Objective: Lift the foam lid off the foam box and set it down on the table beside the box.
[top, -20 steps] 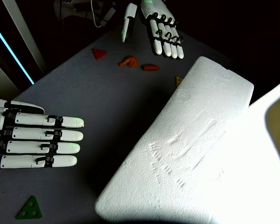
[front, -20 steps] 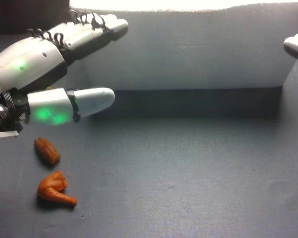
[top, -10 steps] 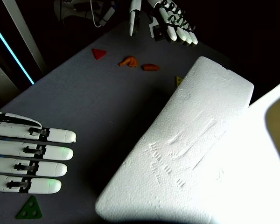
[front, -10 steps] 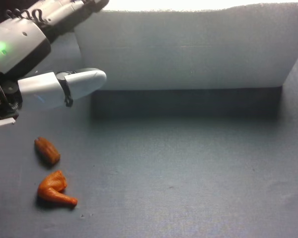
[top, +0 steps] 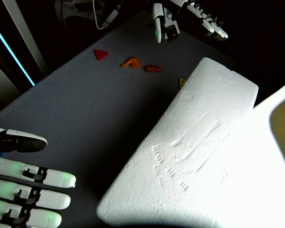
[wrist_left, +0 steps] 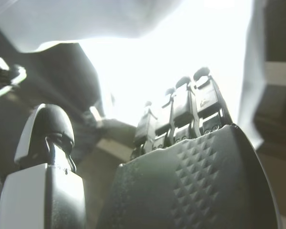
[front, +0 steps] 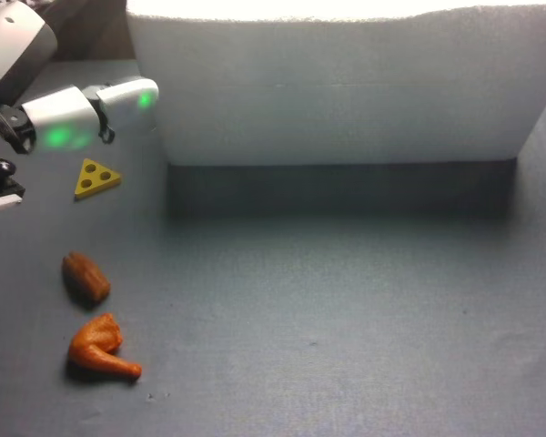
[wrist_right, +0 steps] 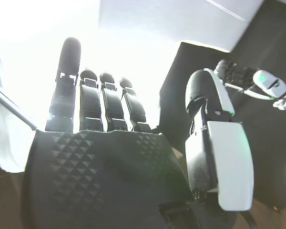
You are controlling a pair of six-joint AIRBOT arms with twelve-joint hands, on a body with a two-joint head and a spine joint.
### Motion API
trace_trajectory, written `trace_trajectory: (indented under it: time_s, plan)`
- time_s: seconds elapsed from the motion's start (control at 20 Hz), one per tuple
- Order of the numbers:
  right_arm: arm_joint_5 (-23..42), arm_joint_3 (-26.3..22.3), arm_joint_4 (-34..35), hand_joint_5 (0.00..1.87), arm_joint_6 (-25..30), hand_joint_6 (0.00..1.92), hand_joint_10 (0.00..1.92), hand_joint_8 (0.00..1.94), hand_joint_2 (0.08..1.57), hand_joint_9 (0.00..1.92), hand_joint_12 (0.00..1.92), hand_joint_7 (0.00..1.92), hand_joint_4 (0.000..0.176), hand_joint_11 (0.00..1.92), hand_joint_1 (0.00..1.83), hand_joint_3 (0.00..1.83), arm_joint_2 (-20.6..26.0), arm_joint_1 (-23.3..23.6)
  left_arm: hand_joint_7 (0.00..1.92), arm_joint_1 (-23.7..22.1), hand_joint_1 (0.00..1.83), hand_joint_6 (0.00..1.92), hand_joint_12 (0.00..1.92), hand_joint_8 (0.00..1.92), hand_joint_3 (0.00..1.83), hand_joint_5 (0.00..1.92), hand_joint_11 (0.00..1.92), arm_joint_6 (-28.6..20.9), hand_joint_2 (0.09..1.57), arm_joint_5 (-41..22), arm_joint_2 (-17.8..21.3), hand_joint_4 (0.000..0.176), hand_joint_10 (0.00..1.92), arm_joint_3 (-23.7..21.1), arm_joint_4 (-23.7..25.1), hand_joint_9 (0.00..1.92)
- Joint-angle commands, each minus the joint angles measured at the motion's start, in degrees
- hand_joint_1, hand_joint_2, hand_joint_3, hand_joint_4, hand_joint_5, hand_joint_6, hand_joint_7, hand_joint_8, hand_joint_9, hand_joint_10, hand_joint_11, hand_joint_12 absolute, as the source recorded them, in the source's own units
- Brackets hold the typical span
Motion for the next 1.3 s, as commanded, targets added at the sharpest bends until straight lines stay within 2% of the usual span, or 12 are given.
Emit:
trace_trajectory:
  time_s: [0.0,0.05,0.15,0.25,0.3,0.35,0.6,0.75,0.9,1.05,1.2,1.25]
  plan:
    - [5.6,1.2,1.3,0.0,-0.2,0.0,0.0,0.0,1.24,0.0,1.6,0.0,0.034,0.0,0.4,0.0,0.3,1.1,0.0,-1.0,0.6,0.01,1.09,0.0,0.0,0.01,0.0,-1.0,1.12,-5.8,-0.2,0.072,0.0,0.9,-1.1,0.0]
    - [4.8,1.9,2.0,0.0,-0.3,0.0,0.03,0.0,1.23,0.06,1.73,0.0,0.066,0.0,0.37,0.0,0.0,1.7,0.0,-1.4,0.6,0.0,1.35,0.0,0.0,0.0,0.0,-1.1,1.11,-5.3,-0.5,0.05,0.0,1.4,-1.6,0.0]
    - [3.8,2.9,3.1,0.0,-0.5,0.0,0.48,0.0,1.21,0.0,1.86,0.0,0.083,0.0,0.41,0.0,-0.4,2.5,0.0,-1.9,0.62,0.0,1.69,0.0,0.0,0.01,0.0,-0.8,1.08,-4.7,-0.9,0.036,0.0,2.0,-2.5,0.0]
    - [2.4,4.3,4.5,0.0,-0.8,0.0,0.04,0.0,1.17,0.0,1.91,0.0,0.055,0.0,0.52,0.0,-1.0,3.8,0.0,-2.2,0.64,0.0,1.9,0.0,0.0,0.0,0.0,-0.9,1.08,-4.6,-1.5,0.019,0.0,3.0,-4.1,0.0]
    - [1.7,4.8,5.0,0.0,-1.1,0.0,0.01,0.0,1.16,0.0,1.84,0.0,0.048,0.0,0.55,0.0,-1.3,4.4,0.0,-2.4,0.65,0.0,1.92,0.0,0.0,0.0,0.0,-0.8,1.07,-4.5,-1.7,0.023,0.0,3.3,-4.7,0.0]
    - [0.9,5.5,5.5,0.0,-1.3,0.0,0.0,0.0,1.15,0.0,1.88,0.0,0.048,0.0,0.54,0.0,-1.7,5.1,0.0,-2.6,0.63,0.0,1.92,0.0,0.0,0.0,0.0,-0.8,1.04,-4.1,-1.9,0.067,0.0,3.7,-5.2,0.0]
    - [-4.9,9.9,6.8,0.0,-2.0,0.0,0.02,0.0,1.16,0.01,1.56,0.0,0.006,0.0,0.64,0.0,-4.8,10.0,0.0,-4.0,0.61,0.0,1.92,0.0,0.0,0.0,0.0,-1.4,1.05,-0.3,-4.6,0.037,0.0,7.4,-8.2,0.0]
    - [-7.1,11.9,7.5,0.0,-2.2,0.0,0.03,0.0,1.15,0.05,1.62,0.0,0.0,0.0,0.65,0.0,-6.4,12.0,0.0,-5.1,0.61,0.0,1.66,0.0,0.0,0.0,0.0,-1.6,1.01,2.2,-6.3,0.034,0.0,9.3,-9.5,0.0]
    - [-8.4,13.2,7.9,0.0,-2.3,0.0,0.01,0.0,1.12,0.01,1.48,0.0,0.0,0.0,0.65,0.0,-7.4,12.8,0.0,-5.3,0.66,0.0,1.14,0.0,0.0,0.0,0.0,-2.4,1.01,3.6,-7.6,0.0,0.0,11.1,-10.5,0.0]
    - [-8.7,13.6,8.2,0.0,-2.3,0.0,0.0,0.0,1.14,0.0,0.62,0.0,0.0,0.0,0.66,0.0,-7.8,13.0,0.0,-5.5,0.59,0.0,1.1,0.0,0.0,0.0,0.0,-2.4,1.01,4.0,-8.0,0.0,0.0,11.6,-10.8,0.0]
    - [-10.0,14.9,9.3,0.0,-2.3,0.0,0.0,0.0,1.13,0.0,0.57,0.0,0.0,0.0,0.65,0.0,-8.9,13.7,0.0,-5.8,0.59,0.0,1.05,0.0,0.0,0.0,0.0,-2.5,1.01,5.2,-8.8,0.0,0.0,12.6,-11.7,0.0]
    - [-10.0,14.9,9.3,0.0,-2.3,0.0,0.0,0.0,1.13,0.0,0.76,0.0,0.0,0.0,0.63,0.0,-8.9,13.7,0.0,-5.8,0.55,0.0,1.04,0.0,0.01,0.0,0.0,-2.5,1.03,5.2,-8.8,0.0,0.0,12.6,-11.7,0.0]
